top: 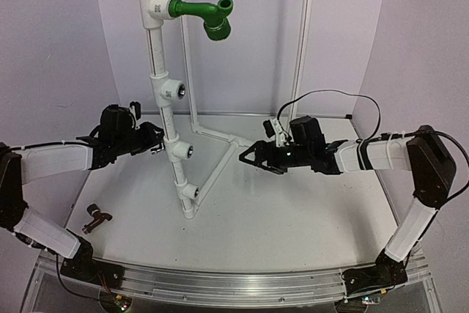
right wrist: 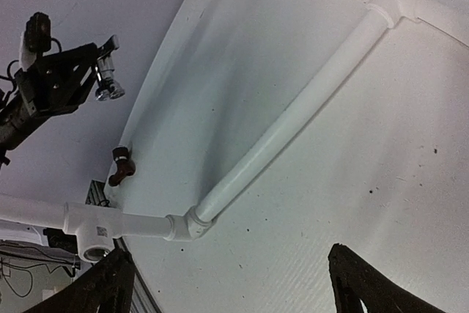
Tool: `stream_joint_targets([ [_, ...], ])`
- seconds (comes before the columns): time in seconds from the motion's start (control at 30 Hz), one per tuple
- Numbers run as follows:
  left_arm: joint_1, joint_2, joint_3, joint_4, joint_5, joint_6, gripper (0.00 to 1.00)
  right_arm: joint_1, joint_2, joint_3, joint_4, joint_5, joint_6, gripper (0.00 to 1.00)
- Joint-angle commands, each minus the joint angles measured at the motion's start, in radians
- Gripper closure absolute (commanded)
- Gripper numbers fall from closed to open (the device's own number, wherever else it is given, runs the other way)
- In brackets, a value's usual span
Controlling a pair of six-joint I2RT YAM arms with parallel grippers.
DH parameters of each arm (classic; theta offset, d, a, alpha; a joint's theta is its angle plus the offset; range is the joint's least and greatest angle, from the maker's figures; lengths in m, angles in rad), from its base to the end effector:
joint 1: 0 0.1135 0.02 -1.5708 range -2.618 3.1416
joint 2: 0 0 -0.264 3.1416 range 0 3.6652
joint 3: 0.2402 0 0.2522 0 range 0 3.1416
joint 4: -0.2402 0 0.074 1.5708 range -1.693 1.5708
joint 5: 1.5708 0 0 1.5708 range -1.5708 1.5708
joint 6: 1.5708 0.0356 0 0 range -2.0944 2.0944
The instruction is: Install the water faucets
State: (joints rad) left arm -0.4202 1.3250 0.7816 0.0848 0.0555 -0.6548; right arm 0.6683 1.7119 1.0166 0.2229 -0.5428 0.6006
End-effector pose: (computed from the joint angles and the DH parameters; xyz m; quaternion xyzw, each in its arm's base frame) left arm 0.2682 -0.1220 0.2458 -0.0848 0.8449 -0.2904 0.4412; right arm 0.2843 0.2479 0.2165 -0.1677 0.8165 0.4822 0.2695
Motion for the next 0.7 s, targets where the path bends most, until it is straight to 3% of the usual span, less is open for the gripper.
stream_joint_targets([
  [0.0,0.012,0.162,0.15,0.292,0.373,0.062,1.0,0.018,0.072,0.089,0.172,-0.065,0.08,0.11],
  [0.13,-0.041,0.3,0.249,0.346,0.478,0.025,1.0,0.036,0.129,0.161,0.181,-0.075,0.061,0.18],
  [0.67,-0.182,0.398,0.297,0.449,0.462,-0.106,1.0,0.097,0.184,0.159,0.344,-0.025,0.066,0.41],
])
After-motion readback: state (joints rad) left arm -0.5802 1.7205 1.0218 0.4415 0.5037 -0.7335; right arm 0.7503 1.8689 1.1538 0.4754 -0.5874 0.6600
